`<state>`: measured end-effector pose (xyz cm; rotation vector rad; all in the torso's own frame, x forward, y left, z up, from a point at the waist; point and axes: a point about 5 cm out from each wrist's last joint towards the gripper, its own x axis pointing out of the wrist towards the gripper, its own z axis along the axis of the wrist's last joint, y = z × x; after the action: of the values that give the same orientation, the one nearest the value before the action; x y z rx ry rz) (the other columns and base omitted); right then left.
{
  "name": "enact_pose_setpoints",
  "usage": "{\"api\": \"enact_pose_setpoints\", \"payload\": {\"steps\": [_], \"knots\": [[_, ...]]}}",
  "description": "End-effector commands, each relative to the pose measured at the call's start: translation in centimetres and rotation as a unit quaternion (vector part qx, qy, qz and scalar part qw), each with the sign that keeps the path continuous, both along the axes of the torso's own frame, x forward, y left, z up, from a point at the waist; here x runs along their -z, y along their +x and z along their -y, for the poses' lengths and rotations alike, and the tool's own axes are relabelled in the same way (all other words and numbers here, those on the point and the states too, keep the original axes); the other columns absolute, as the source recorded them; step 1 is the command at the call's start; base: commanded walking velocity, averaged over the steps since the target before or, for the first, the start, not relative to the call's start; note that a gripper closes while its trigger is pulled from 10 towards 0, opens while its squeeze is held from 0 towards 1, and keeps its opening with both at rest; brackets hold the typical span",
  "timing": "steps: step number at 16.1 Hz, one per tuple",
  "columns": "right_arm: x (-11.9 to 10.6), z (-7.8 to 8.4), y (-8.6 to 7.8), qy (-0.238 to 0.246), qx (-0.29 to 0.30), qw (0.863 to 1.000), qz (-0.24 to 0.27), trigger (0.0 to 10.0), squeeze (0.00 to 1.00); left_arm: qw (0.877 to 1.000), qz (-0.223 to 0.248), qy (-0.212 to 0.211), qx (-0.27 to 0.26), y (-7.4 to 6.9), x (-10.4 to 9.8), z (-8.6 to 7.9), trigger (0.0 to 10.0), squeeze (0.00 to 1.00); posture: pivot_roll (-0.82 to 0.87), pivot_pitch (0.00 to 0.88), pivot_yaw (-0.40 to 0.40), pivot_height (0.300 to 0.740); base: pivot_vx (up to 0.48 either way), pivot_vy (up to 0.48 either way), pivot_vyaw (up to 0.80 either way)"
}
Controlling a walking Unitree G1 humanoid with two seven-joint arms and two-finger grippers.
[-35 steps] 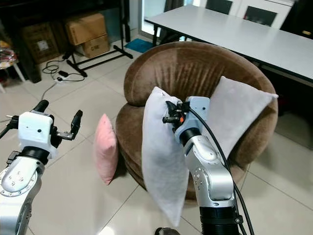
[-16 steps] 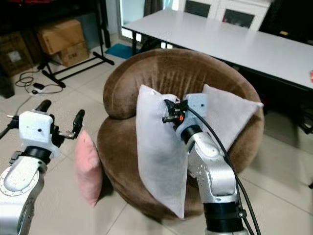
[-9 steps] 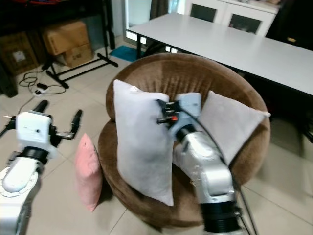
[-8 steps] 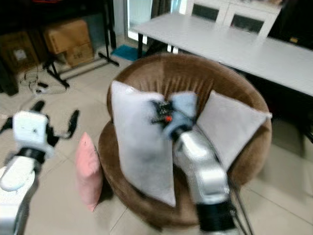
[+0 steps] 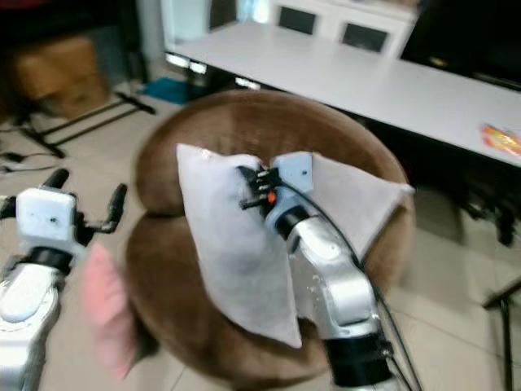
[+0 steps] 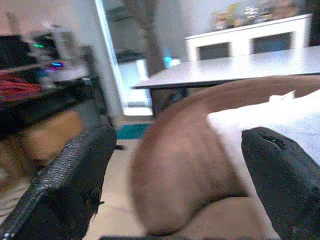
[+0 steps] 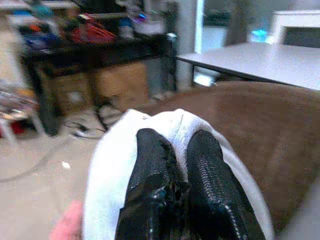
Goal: Move the pillow to the sofa from floor
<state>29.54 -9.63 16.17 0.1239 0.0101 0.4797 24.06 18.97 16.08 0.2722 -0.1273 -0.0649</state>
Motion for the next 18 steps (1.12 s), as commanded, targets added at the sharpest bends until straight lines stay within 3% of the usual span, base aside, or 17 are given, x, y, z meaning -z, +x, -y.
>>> {"api": "enact_pose_setpoints", "payload": {"steps": [1, 6, 11, 15, 18], "knots": [[-1.8, -0.2, 0.1, 0.015, -0.002, 0.999, 0.042, 10.0, 0.0, 1.0, 0.005, 0.008, -0.001, -0.1, -0.3, -0.3, 10.0, 0.0, 0.02, 0.0, -0.065, 0.74, 0.285, 0.0, 0.0], [-2.5, -0.9, 0.3, 0.029, -0.023, 0.998, 0.05, 10.0, 0.0, 1.0, -0.004, 0.015, 0.002, -0.1, -0.1, -0.2, 10.0, 0.0, 0.01, 0.0, -0.059, 0.74, 0.216, 0.0, 0.0], [-4.2, -3.9, 2.0, 0.078, -0.067, 0.994, 0.033, 10.0, 0.0, 0.995, -0.063, 0.046, 0.061, -0.5, 1.0, -0.9, 10.0, 0.0, 0.01, 0.0, -0.047, 0.74, 0.0, 0.0, 0.0], [-5.7, -7.4, 5.4, 0.171, -0.075, 0.981, -0.046, 10.0, 0.0, 0.981, -0.134, 0.06, 0.129, -1.9, 1.8, -1.7, 10.0, 0.0, 0.02, 0.0, -0.031, 0.74, 0.0, 0.0, 0.0], [-5.1, -8.4, 7.2, 0.218, -0.049, 0.968, -0.116, 10.0, 0.0, 0.976, -0.148, 0.068, 0.143, -2.5, 1.7, -2.0, 10.0, 0.0, 0.04, 0.0, -0.031, 0.74, 0.0, 0.0, 0.0]]}}
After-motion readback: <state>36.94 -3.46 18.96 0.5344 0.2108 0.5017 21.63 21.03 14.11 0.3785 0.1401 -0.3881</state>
